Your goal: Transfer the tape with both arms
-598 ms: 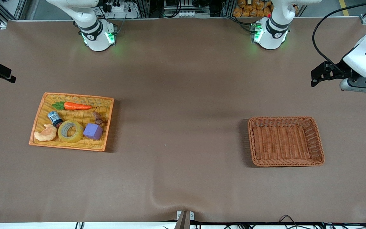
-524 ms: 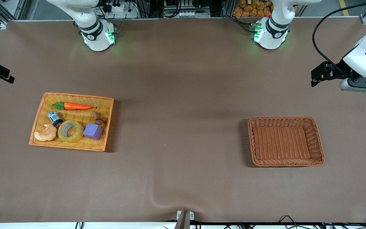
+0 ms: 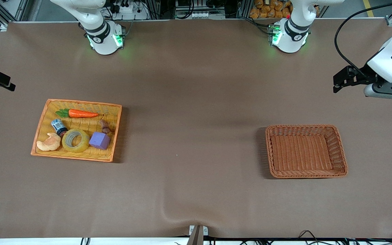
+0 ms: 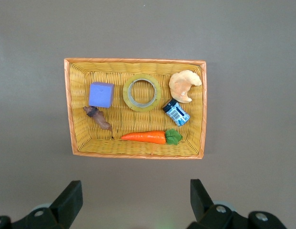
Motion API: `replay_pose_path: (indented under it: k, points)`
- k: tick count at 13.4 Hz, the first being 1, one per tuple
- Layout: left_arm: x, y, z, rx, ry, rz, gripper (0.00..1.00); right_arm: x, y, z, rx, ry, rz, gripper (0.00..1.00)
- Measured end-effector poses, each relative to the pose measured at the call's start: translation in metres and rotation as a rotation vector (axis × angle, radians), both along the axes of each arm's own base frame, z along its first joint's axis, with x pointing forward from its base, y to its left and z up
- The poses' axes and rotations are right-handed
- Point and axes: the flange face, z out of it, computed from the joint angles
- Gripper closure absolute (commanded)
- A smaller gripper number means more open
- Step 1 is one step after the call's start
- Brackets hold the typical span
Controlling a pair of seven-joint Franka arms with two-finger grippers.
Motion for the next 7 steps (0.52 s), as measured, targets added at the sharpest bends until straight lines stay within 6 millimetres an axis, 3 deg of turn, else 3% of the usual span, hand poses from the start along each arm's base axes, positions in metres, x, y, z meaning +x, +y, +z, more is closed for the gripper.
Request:
replay_pose_path:
  k: [7]
  points:
    - [0.0004,0.0,-0.001,0.0,0.003,0.0,0.0,0.0004,0.003,-0.0016,0.001,0.006,0.006,0.0]
